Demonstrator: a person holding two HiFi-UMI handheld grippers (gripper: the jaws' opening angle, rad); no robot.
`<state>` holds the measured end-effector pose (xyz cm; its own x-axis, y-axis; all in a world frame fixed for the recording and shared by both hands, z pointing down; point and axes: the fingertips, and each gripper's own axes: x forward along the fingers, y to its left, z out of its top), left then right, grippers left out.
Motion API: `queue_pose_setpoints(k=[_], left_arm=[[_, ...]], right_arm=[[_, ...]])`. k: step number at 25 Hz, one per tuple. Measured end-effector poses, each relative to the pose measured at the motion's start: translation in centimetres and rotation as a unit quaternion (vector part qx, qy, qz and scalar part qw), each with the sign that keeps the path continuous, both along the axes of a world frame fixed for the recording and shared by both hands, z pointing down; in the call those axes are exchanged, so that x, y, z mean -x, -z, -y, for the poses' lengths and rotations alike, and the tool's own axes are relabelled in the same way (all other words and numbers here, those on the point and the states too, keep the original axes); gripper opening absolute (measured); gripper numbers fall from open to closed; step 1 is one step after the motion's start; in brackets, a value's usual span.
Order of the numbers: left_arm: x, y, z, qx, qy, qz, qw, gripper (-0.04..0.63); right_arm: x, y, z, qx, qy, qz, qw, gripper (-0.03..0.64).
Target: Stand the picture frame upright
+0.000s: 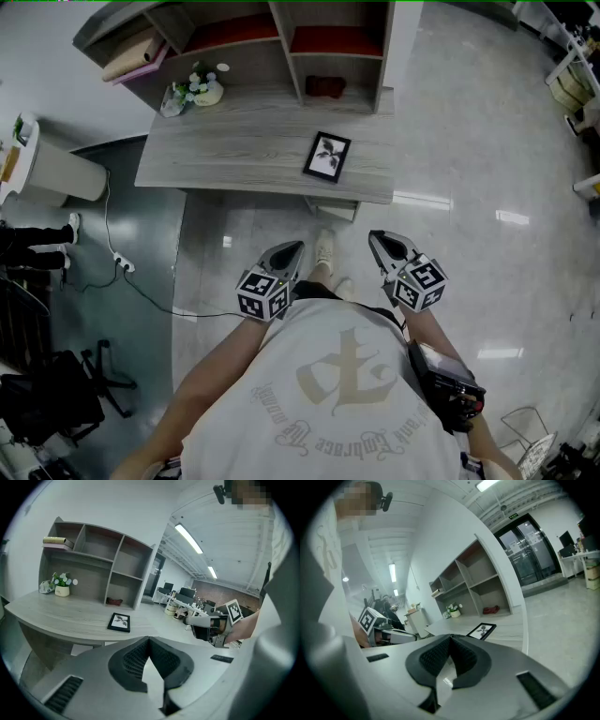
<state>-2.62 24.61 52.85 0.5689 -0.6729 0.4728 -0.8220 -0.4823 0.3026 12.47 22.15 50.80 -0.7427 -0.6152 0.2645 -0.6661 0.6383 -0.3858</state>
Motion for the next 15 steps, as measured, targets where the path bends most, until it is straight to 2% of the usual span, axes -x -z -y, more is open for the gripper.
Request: queue_pose_setpoints(k=[8, 15], left_arm=[[-1.2, 0.6, -0.9, -0.003, -0.005, 0.009, 0.9999, 0.003], [-0.6, 0.3, -0.8, 0.000, 0.001, 0.019, 0.9998, 0.003]], right_arm=[[-0.6, 0.4, -1.6, 0.000, 0.004, -0.001, 1.000, 0.003], [-0.7, -0.1, -1.1, 0.003, -0.011, -0.010, 1.000, 0.004]])
